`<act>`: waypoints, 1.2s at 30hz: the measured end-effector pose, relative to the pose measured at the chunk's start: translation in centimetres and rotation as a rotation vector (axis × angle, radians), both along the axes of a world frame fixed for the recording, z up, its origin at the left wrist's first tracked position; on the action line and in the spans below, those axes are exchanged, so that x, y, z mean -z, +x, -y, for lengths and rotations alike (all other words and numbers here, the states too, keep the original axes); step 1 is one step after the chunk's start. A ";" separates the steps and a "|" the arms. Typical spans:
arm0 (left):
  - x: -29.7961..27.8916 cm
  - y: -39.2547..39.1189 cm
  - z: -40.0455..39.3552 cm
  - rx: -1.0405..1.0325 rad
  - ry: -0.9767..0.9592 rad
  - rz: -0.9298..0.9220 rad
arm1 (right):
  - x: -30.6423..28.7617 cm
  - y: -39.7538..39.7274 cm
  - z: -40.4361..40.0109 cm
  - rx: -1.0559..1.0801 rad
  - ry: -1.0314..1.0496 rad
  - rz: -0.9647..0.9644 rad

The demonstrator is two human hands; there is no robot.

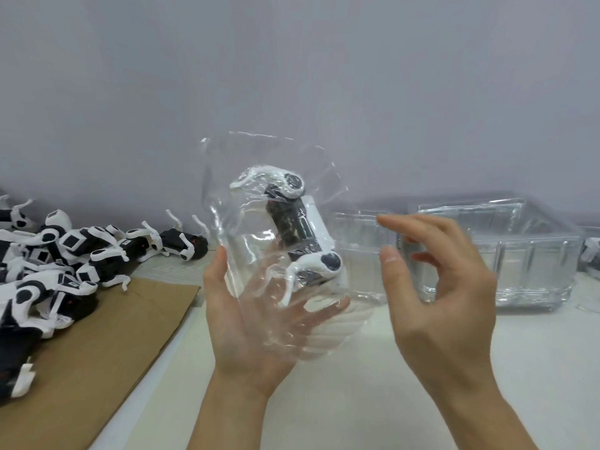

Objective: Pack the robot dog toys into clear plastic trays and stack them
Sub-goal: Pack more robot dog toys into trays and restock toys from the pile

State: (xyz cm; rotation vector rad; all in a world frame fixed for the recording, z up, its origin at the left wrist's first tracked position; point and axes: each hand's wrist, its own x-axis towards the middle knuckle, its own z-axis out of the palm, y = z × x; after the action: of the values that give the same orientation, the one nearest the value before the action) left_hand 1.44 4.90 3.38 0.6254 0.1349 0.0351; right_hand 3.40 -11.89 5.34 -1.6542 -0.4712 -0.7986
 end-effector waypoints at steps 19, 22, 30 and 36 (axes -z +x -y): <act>0.2 -0.3 0.0 0.098 0.119 0.045 | -1.0 -0.7 -1.0 -0.221 -0.239 -0.035; 0.3 -0.4 0.0 0.101 0.154 0.039 | -1.0 -0.7 -0.8 -0.221 -0.253 -0.058; 0.0 -0.6 0.0 0.103 0.261 0.059 | -1.4 -0.7 -0.7 -0.177 -0.074 -0.038; -0.2 -0.8 0.5 0.168 0.275 0.111 | -1.7 -0.8 -1.0 -0.088 0.036 0.024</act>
State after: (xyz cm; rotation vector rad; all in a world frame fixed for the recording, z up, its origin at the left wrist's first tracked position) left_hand 0.68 4.40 3.61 0.9053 -0.0319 -0.0752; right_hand 2.61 -10.92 7.06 -1.5809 -0.5397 -0.7591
